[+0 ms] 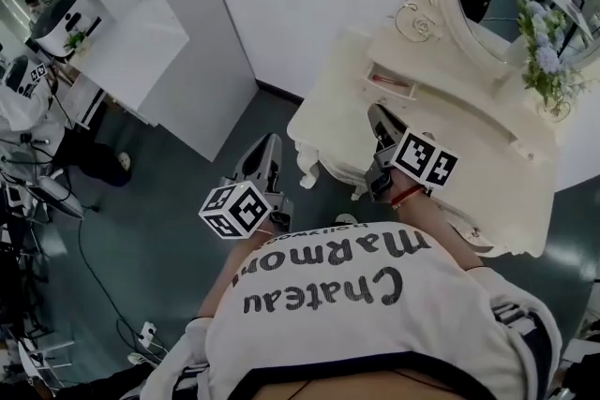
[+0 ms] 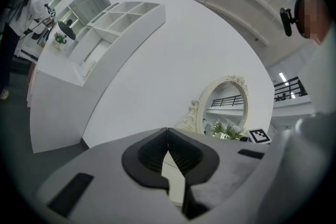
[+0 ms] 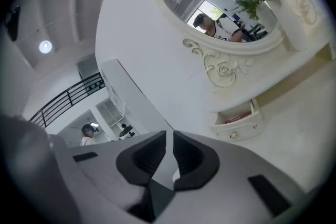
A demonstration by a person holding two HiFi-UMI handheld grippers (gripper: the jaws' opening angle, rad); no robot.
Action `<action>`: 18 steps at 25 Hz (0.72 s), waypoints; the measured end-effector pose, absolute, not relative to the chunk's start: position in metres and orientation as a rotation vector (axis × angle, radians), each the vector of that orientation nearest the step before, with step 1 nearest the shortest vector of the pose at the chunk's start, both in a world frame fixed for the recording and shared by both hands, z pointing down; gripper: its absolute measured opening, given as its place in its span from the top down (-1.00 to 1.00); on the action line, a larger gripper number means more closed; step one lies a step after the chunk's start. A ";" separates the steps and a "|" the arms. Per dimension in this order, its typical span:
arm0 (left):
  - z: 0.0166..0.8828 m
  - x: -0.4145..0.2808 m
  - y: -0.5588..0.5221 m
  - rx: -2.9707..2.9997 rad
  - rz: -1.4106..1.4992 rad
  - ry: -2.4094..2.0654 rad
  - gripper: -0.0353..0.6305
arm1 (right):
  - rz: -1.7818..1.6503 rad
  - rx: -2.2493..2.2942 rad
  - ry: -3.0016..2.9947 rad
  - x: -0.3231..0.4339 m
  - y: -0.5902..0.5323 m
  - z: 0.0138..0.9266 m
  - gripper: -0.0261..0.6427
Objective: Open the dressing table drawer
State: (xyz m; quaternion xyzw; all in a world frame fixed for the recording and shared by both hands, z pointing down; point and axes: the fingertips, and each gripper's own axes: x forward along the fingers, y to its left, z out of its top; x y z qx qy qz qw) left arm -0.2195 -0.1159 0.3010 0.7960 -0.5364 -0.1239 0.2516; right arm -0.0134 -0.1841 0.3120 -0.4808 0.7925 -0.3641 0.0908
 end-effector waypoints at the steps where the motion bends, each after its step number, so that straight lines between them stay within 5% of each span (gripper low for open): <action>1: 0.300 -0.219 -0.111 2.172 -0.341 -1.455 0.82 | -1.058 -1.449 2.368 -0.012 -0.179 0.312 0.74; 18: 0.315 -0.216 -0.032 2.210 -0.325 -1.397 0.82 | -0.962 -1.550 2.472 -0.012 -0.093 0.332 0.74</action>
